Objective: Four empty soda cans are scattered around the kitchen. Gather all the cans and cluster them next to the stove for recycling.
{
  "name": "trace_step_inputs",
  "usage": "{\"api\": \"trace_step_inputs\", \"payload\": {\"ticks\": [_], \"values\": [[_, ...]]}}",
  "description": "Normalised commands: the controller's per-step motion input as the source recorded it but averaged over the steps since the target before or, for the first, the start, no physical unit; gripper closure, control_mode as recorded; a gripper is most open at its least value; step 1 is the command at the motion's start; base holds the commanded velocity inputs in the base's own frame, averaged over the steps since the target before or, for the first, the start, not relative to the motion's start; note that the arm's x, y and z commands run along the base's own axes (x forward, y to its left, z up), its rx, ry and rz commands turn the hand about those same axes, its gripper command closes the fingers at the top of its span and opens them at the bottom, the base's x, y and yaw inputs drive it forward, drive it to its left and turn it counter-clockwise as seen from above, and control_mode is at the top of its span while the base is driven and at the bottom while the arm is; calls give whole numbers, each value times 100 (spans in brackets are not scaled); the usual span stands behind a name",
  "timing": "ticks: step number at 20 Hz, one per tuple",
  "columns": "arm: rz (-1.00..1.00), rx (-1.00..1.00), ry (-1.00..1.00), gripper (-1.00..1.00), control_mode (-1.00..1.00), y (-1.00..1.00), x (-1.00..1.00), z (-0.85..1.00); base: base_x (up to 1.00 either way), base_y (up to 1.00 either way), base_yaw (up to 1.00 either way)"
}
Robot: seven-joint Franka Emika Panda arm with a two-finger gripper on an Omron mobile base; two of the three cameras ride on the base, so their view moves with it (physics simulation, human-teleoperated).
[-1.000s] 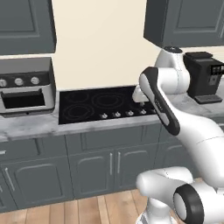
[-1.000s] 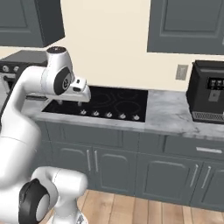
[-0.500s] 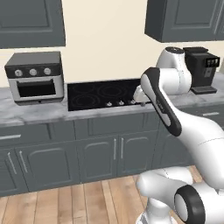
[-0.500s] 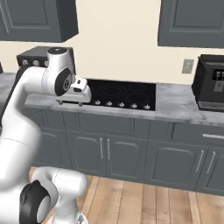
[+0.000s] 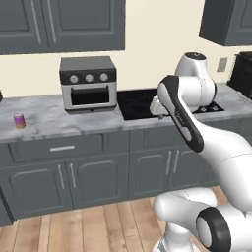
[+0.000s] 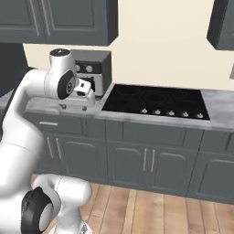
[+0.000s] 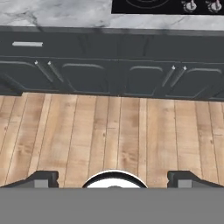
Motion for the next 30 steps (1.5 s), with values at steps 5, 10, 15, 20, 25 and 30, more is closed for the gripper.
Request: {"api": "trace_step_inputs", "payload": {"ticks": [5,10,15,20,25,30], "values": [[0,0,0,-100,100,0,0,0,5,87,0],[0,0,0,-100,100,0,0,0,30,78,8],[0,0,0,-100,100,0,0,0,34,61,9],[0,0,0,-100,100,0,0,0,63,45,9],[0,0,0,-100,100,0,0,0,72,34,5],[0,0,0,-100,100,0,0,0,44,17,5]]}}
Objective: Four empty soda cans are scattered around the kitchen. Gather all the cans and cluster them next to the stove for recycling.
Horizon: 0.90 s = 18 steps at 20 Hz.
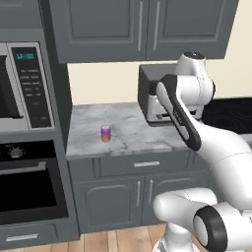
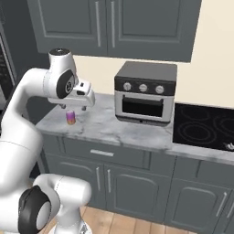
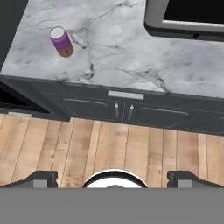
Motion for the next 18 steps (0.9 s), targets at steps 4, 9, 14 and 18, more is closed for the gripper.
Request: {"api": "trace_step_inputs", "payload": {"ticks": [4,9,14,18], "values": [[0,0,0,-100,100,0,0,0,39,18,6],[0,0,0,-100,100,0,0,0,42,25,5],[0,0,0,-100,100,0,0,0,41,32,5],[0,0,0,-100,100,0,0,0,34,31,7]]}}
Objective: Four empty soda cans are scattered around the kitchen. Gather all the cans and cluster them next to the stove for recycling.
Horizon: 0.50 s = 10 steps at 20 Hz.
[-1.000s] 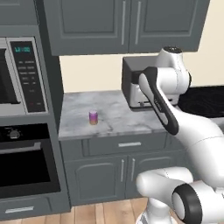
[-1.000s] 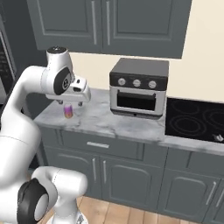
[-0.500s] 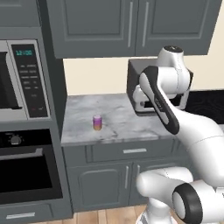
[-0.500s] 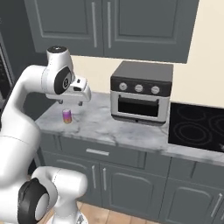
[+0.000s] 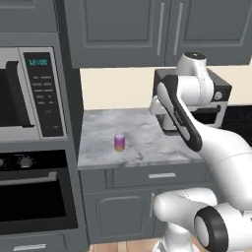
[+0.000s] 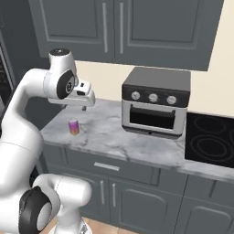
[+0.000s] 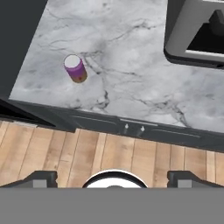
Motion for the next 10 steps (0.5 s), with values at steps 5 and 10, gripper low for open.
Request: {"api": "trace_step_inputs", "payload": {"ticks": [5,10], "values": [[0,0,0,-100,100,0,0,0,29,34,6],[0,0,0,-100,100,0,0,0,28,18,4]]}}
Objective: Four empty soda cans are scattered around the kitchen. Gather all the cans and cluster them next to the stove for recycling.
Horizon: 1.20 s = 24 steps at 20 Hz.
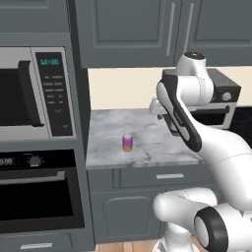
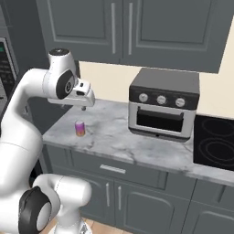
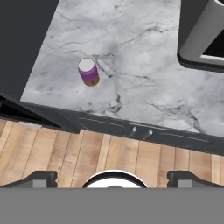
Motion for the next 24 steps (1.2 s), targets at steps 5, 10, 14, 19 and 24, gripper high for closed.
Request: {"api": "trace_step_inputs", "payload": {"ticks": [5,10,14,19,24], "values": [[0,0,0,-100,100,0,0,0,33,2,1],[0,0,0,-100,100,0,0,0,3,2,2],[3,0,1,-100,-100,10,-3,-20,0,0,0],[9,0,3,-100,-100,18,-6,-29,0,0,0],[11,-2,3,-100,-100,40,13,-33,0,0,0]]}}
